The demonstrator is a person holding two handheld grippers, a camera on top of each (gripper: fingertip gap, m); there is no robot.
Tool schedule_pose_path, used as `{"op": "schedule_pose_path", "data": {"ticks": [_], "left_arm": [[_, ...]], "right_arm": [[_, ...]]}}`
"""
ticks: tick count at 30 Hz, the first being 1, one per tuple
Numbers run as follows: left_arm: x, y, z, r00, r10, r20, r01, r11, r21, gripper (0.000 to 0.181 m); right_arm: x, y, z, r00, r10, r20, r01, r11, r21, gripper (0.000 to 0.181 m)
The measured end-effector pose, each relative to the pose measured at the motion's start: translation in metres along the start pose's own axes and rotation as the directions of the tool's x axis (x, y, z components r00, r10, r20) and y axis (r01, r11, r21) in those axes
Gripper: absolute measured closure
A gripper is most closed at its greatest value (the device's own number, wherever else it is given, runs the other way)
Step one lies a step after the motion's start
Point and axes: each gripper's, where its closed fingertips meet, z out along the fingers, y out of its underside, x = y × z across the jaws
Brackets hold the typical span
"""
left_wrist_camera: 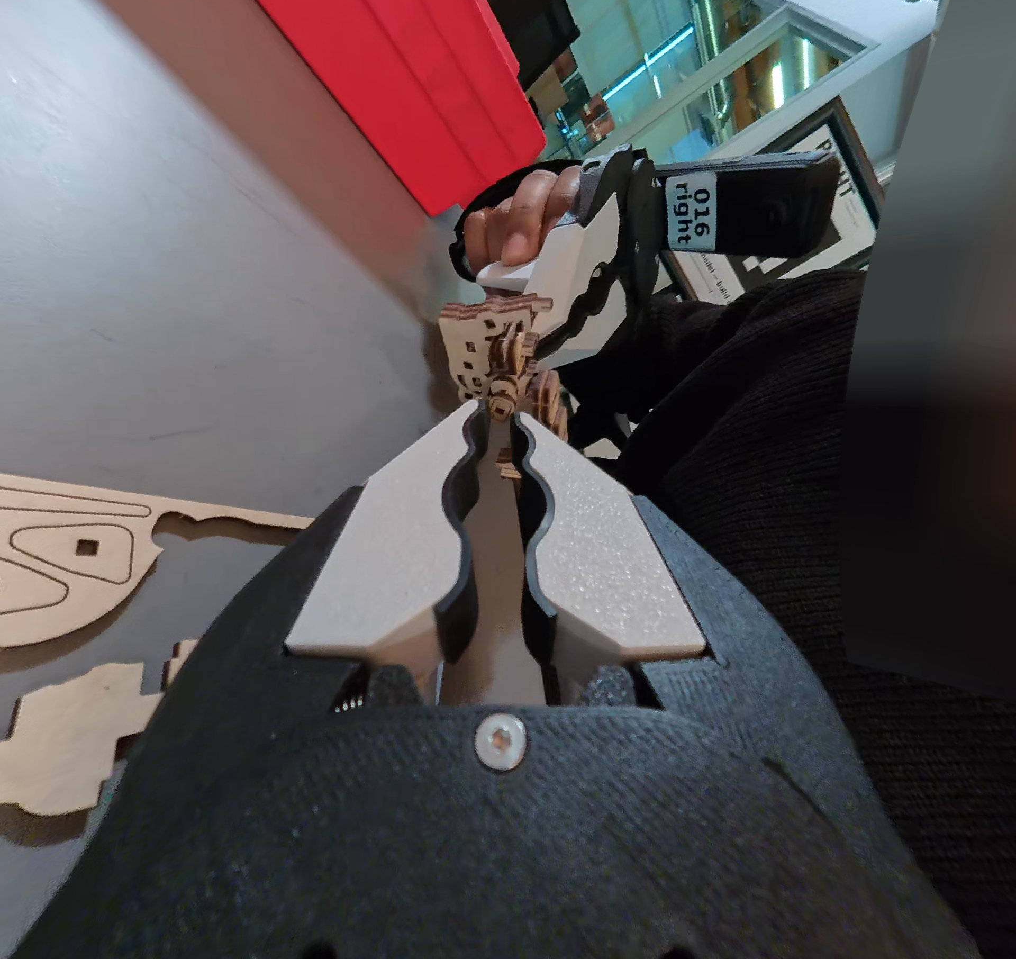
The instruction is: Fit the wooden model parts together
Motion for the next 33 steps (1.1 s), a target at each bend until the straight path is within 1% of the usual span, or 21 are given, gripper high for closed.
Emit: {"op": "schedule_pose_path", "data": {"ticks": [7, 14, 28, 33], "left_arm": [[0.007, -0.003, -0.001, 0.997, -0.043, -0.064, 0.045, 0.999, 0.023, 0.176], [0.01, -0.003, -0.001, 0.993, -0.066, -0.096, 0.069, 0.997, 0.025, 0.176], [0.012, -0.004, -0.001, 0.99, -0.078, -0.115, 0.081, 0.996, 0.027, 0.176], [0.01, -0.004, -0.001, 0.995, -0.048, -0.084, 0.051, 0.998, 0.036, 0.176]], "right_arm": [[0.0, -0.006, 0.0, 1.0, -0.002, -0.005, 0.002, 1.0, 0.021, 0.18], [0.001, -0.011, -0.002, 1.0, 0.005, -0.011, -0.005, 0.999, 0.044, 0.18], [0.001, -0.011, -0.002, 1.0, 0.022, 0.0, -0.022, 0.998, 0.054, 0.18], [0.002, -0.009, -0.001, 0.999, 0.037, -0.001, -0.037, 0.998, 0.047, 0.18]]}}
